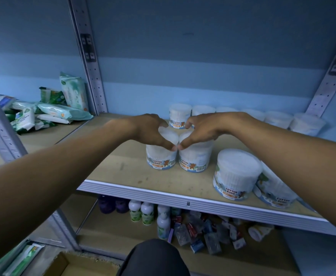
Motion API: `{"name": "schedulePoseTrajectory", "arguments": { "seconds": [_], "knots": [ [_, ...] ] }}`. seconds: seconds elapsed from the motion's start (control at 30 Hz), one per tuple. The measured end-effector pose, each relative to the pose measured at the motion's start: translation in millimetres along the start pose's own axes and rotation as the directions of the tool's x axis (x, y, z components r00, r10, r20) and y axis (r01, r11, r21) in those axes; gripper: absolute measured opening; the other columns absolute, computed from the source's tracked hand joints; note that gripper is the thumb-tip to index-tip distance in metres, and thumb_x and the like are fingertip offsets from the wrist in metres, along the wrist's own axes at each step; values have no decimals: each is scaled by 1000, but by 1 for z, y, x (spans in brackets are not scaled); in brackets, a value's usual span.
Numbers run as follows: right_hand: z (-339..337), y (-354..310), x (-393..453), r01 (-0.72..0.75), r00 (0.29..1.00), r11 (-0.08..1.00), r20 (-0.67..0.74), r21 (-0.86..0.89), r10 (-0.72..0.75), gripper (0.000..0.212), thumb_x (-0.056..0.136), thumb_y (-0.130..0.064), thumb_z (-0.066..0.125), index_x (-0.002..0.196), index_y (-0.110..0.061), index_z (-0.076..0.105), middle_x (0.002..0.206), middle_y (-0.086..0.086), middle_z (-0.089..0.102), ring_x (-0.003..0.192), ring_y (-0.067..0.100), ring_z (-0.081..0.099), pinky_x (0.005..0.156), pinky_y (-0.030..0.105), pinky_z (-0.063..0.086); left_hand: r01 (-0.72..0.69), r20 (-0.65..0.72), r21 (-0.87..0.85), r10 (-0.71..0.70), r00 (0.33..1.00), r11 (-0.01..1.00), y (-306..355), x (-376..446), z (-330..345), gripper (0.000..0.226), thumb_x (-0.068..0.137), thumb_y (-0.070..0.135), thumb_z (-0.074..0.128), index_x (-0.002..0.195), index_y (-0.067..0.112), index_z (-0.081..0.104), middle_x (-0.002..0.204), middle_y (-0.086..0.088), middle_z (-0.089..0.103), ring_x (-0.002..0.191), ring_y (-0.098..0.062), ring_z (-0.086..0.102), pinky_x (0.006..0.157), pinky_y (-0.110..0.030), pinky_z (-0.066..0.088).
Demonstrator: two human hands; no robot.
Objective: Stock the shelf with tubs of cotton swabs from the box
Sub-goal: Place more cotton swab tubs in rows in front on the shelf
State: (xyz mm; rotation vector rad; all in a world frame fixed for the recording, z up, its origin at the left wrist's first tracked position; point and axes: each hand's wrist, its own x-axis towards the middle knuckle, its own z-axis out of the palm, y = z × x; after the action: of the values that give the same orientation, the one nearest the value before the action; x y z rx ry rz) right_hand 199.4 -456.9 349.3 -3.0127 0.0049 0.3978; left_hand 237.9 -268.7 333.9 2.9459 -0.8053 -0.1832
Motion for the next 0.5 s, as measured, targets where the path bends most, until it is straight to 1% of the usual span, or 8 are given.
{"name": "schedulePoseTrajectory", "arguments": {
  "seconds": [0.13,0.23,0.3,0.37,0.5],
  "knots": [
    [-3,-2,-2,-65,998,998,25,7,65,92,71,-64,78,144,-19,45,147,6,42,118,34,56,84,42,61,46,40,27,-47,998,999,1,1,-1,98,70,80,59,149,27,37,154,4,38,140,-20,37,112,-35,33],
    [-4,-5,-6,-60,997,998,48,12,59,86,73,-57,80,142,-17,48,145,7,43,117,36,58,80,42,62,43,54,34,-44,998,999,4,0,-4,96,71,77,62,147,24,40,149,4,44,133,-21,46,110,-37,38],
    [-5,-7,-10,-42,997,999,61,2,41,77,75,-53,81,137,-17,53,141,6,45,117,34,57,80,42,62,27,78,41,-30,996,999,6,-3,-6,96,70,77,63,146,21,42,146,3,46,125,-22,54,106,-39,43],
    [-6,-9,-15,-24,997,1000,78,-6,24,71,76,-49,81,135,-18,55,138,5,46,116,32,56,83,42,61,13,96,37,-16,995,999,9,-6,-9,95,70,75,65,145,20,44,144,3,47,122,-23,56,103,-39,47],
    [-4,-10,-21,15,996,1000,90,-20,-13,71,78,-44,81,137,-15,54,136,3,49,117,28,55,89,41,59,-10,110,37,6,994,999,9,-13,-10,92,71,75,65,142,19,48,142,2,50,121,-23,57,102,-38,48]
  ]
}}
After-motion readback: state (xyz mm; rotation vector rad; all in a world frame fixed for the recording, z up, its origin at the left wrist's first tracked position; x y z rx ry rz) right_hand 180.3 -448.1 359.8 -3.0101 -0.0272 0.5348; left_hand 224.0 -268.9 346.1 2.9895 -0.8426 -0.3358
